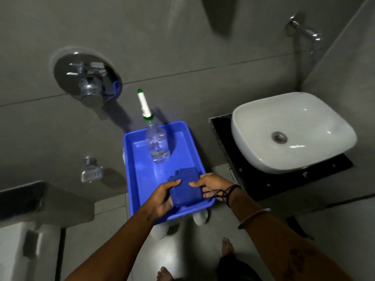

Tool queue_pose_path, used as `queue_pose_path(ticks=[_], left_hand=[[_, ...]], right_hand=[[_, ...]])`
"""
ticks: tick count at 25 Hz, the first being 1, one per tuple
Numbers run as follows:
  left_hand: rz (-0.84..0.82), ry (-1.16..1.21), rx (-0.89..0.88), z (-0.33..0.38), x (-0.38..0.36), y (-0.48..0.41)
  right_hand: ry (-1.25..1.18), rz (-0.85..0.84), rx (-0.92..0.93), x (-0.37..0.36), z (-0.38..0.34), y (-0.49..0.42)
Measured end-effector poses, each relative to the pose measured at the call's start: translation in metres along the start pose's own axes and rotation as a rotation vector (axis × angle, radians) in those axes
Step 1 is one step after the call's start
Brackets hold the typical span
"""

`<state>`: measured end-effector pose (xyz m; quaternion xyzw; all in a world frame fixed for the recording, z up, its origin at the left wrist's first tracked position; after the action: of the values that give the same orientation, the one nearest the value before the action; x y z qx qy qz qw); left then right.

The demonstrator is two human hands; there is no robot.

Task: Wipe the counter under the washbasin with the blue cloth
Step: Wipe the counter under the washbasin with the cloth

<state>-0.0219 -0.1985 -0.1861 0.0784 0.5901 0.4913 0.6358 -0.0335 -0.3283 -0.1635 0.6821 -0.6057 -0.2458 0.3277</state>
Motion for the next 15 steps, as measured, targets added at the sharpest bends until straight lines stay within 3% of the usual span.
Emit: queue_pose_path(ticks=[3, 6, 8, 10, 12, 13, 15], left_hand=[[-0.028, -0.016, 0.103, -0.029, -0.032, 0.003], [0.081, -0.177, 0.026, -0.054, -0.060, -0.006], [0.226, -0.334, -0.260, -0.048, -0.071, -0.016], [0.330, -0.609, -0.677, -0.037, -0.097, -0.013], [0.275, -0.938, -0.922, -0.064, -0.137, -0.018], [0.192, -1.082, -0.933, -0.091, -0.151, -0.032], [-0.034, -1.506, -0.763, -0.173, -0.174, -0.075]], right_hand=[[-0.004, 0.070, 0.015, 0.035, 0.015, 0.018], [0.130, 0.100, 0.038, 0.076, 0.024, 0.040], [0.292, 0.201, 0.128, 0.129, 0.018, 0.053], [0.322, 0.372, 0.284, 0.197, 0.001, 0.073], [0.315, 0.532, 0.386, 0.261, -0.006, 0.091], [0.312, 0.588, 0.391, 0.287, -0.004, 0.096], [0.345, 0.659, 0.372, 0.326, 0.009, 0.096]])
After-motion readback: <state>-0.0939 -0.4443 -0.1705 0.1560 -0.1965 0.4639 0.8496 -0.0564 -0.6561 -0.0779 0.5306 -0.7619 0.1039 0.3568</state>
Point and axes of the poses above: each hand's wrist, its own y-axis away from the middle knuckle, its own x-axis out of the back of the hand, z = x × y, the point moved 10 cm from there along -y, towards the middle knuckle, and after that the axes turned 12 degrees about y, right-handed, at the moved point
